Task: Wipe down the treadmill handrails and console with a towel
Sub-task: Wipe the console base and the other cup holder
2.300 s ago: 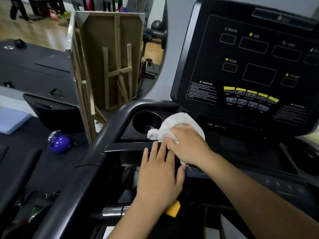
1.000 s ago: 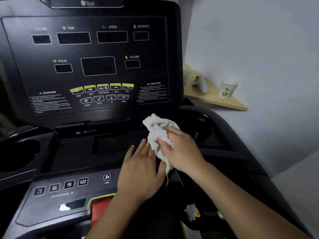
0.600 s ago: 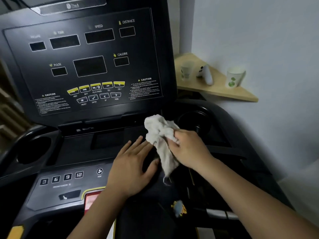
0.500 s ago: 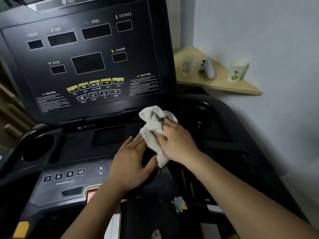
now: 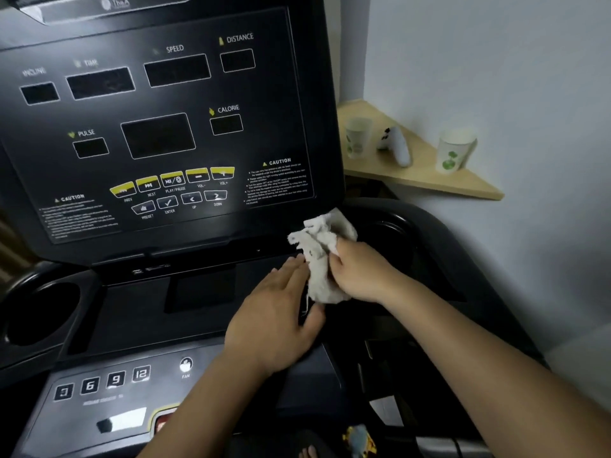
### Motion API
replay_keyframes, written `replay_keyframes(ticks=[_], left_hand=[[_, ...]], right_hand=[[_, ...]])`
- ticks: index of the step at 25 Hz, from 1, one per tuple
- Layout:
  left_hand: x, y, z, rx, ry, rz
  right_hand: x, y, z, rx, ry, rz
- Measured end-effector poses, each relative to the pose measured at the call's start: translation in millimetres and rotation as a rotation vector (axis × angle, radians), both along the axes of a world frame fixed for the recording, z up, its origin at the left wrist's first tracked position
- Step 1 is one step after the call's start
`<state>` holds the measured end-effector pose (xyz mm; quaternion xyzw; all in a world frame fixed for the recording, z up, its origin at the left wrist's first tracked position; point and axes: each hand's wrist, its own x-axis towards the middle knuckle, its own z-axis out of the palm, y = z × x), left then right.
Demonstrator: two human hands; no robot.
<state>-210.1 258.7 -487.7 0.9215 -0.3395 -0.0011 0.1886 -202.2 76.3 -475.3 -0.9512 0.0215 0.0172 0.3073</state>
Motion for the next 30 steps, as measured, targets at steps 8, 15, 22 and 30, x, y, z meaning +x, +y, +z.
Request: replay_keyframes(ticks=[8, 15, 22, 30], left_hand=[[0, 0, -6, 0.030, -0.058, -0.025], [0, -1, -13, 0.042, -0.166, -0.026], [-1, -2, -10, 0.061, -0.169, 0.005], [25, -28, 10, 0.059, 0.039, -0.177]], right_hand=[[-25, -24, -7, -0.180, 0.200, 0.121], [17, -35, -23, -0.326, 0.103, 0.248], [28, -51, -21, -0.530, -0.022, 0.332], [7, -67, 1, -0.243, 0.145, 0.573]])
